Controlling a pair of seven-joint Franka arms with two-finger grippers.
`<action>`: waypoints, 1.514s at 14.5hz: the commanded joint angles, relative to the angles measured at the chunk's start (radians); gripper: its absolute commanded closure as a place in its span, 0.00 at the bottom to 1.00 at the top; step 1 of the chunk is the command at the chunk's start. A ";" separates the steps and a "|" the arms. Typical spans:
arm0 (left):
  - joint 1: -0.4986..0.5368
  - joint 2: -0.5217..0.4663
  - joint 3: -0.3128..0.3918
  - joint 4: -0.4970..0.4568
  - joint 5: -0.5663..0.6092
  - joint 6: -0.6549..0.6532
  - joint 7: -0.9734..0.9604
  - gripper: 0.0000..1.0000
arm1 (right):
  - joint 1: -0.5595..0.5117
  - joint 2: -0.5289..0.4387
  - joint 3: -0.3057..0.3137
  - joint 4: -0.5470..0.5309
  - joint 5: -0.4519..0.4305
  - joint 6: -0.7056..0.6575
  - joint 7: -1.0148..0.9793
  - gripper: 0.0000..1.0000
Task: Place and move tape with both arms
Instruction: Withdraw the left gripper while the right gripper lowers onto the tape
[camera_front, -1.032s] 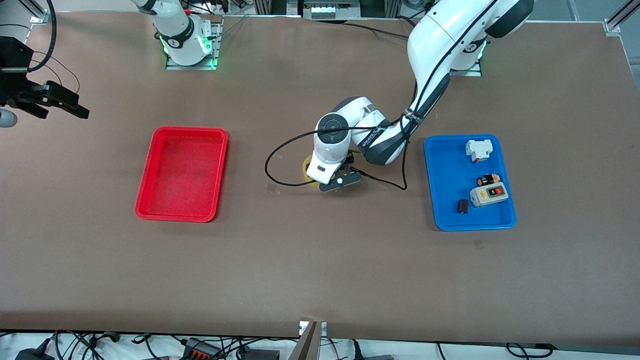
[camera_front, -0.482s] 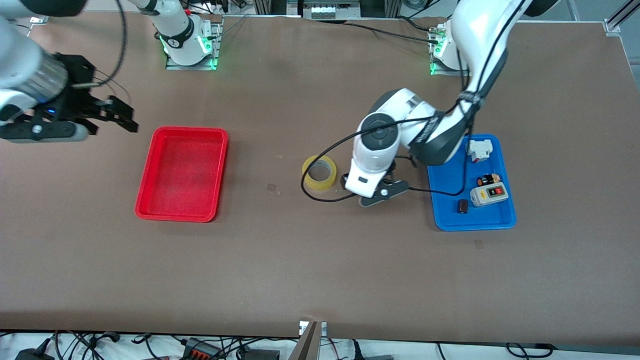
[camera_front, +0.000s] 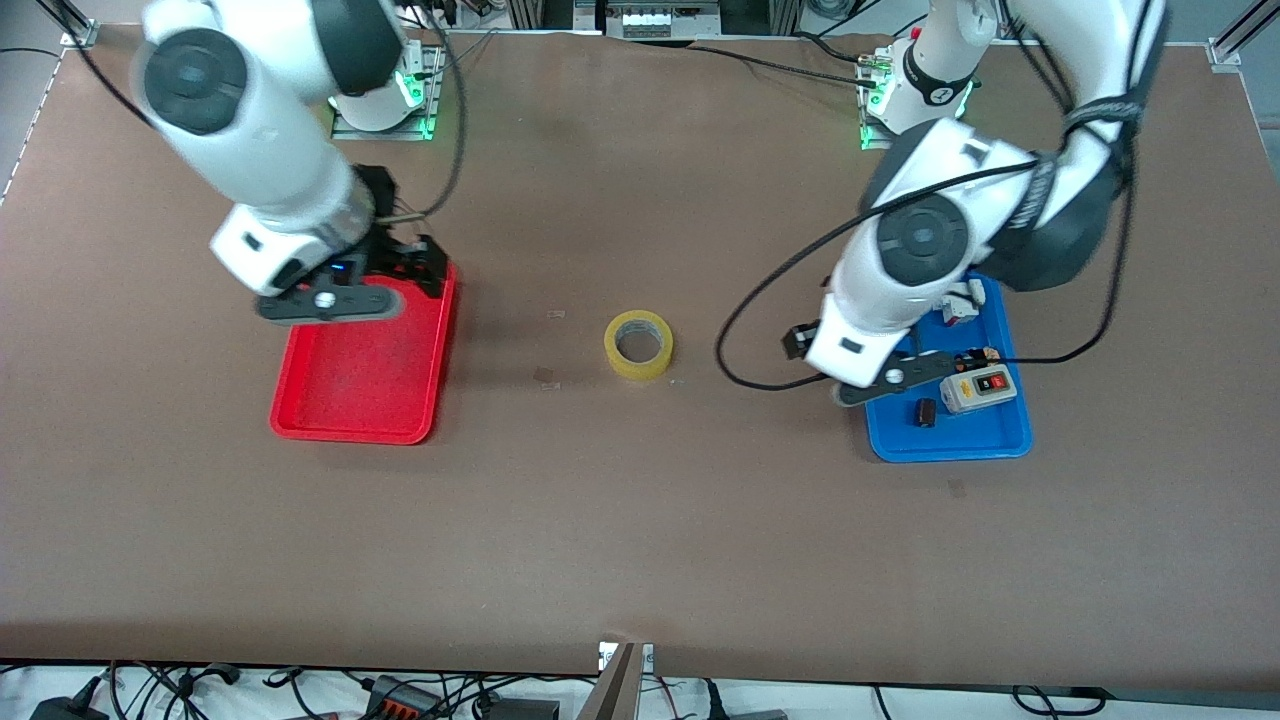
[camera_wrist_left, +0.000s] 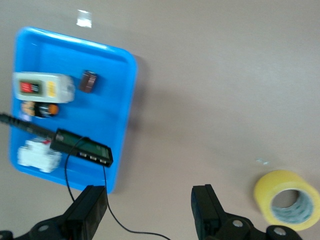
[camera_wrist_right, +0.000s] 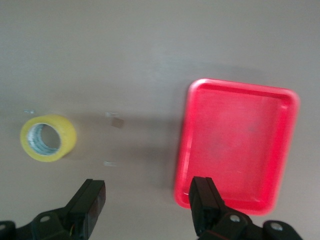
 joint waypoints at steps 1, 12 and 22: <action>0.086 -0.068 -0.010 -0.018 -0.042 -0.064 0.124 0.00 | 0.061 0.075 -0.009 0.011 0.004 0.080 0.062 0.02; 0.042 -0.254 0.418 -0.037 -0.217 -0.139 0.681 0.00 | 0.230 0.369 -0.009 0.022 0.052 0.390 0.219 0.02; -0.009 -0.295 0.423 -0.043 -0.202 -0.118 0.710 0.00 | 0.289 0.503 -0.009 0.020 0.058 0.524 0.265 0.02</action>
